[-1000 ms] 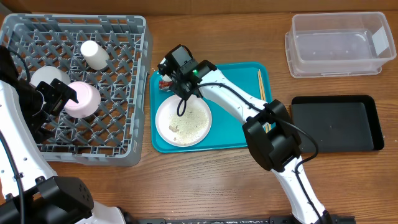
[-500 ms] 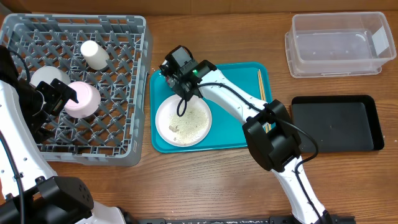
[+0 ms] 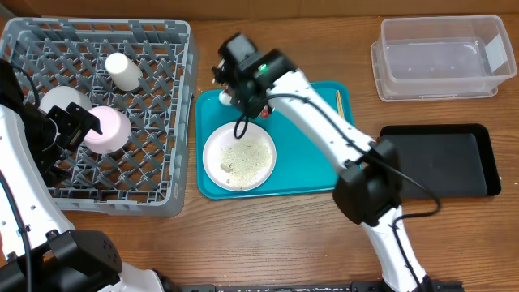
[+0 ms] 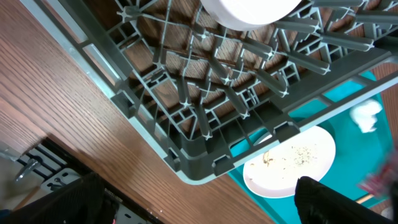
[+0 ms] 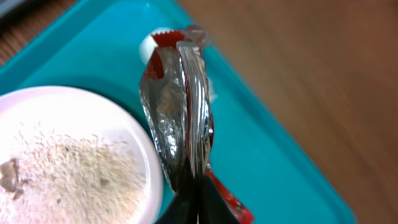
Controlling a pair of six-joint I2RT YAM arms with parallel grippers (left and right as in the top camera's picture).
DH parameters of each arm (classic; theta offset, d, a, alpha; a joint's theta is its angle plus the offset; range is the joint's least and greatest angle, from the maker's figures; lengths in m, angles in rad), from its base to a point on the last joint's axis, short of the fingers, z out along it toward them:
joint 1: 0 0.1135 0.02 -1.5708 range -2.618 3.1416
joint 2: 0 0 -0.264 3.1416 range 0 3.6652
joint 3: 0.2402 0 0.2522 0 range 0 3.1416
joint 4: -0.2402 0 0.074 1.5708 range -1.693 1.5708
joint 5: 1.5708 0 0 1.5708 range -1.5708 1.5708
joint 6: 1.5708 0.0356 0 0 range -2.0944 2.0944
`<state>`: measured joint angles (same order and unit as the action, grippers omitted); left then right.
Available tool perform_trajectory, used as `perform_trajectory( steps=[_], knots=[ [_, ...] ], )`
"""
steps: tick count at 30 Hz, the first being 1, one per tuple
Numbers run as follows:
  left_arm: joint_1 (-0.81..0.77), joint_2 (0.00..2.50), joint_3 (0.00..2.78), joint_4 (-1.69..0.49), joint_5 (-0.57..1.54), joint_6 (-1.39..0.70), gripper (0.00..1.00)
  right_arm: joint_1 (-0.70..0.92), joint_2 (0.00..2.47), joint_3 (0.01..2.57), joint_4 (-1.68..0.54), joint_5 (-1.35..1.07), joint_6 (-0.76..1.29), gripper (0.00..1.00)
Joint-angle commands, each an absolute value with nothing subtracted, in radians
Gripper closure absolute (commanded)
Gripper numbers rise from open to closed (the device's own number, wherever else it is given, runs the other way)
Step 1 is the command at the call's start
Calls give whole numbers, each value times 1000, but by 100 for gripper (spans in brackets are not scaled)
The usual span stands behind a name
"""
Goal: Sort waste into correct bins and load items into the dishwasher
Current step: 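Carry the red wrapper to the clear plastic bin and release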
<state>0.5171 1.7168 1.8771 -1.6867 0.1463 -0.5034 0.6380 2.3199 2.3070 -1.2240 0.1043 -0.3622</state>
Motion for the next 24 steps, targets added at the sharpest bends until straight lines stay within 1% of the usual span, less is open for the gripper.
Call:
perform_trajectory(
  steps=[1, 5, 9, 15, 19, 21, 22, 23, 24],
  knots=[
    [517, 1713, 1877, -1687, 148, -521, 0, 565, 2196, 2363, -1245, 75, -371, 96],
    [517, 1713, 1877, -1687, 148, -521, 0, 461, 2129, 2363, -1232, 57, -347, 96],
    [517, 1713, 1877, -1687, 148, -521, 0, 310, 2104, 2363, -1140, 131, -213, 96],
    [517, 1713, 1877, -1687, 148, -521, 0, 90, 2106, 2347, -1024, 127, -93, 96],
    [517, 1713, 1877, -1687, 148, -521, 0, -36, 2106, 2312, -944, 126, 70, 96],
    [517, 1713, 1877, -1687, 148, -521, 0, -81, 2110, 2291, -911, 97, 115, 96],
    [517, 1713, 1877, -1687, 148, -521, 0, -100, 2112, 2280, -897, 66, 119, 95],
    [517, 1713, 1877, -1687, 148, -521, 0, -117, 2118, 2264, -882, 42, 130, 92],
    [517, 1713, 1877, -1687, 148, -521, 0, -128, 2122, 2252, -872, 33, 139, 92]
  ],
)
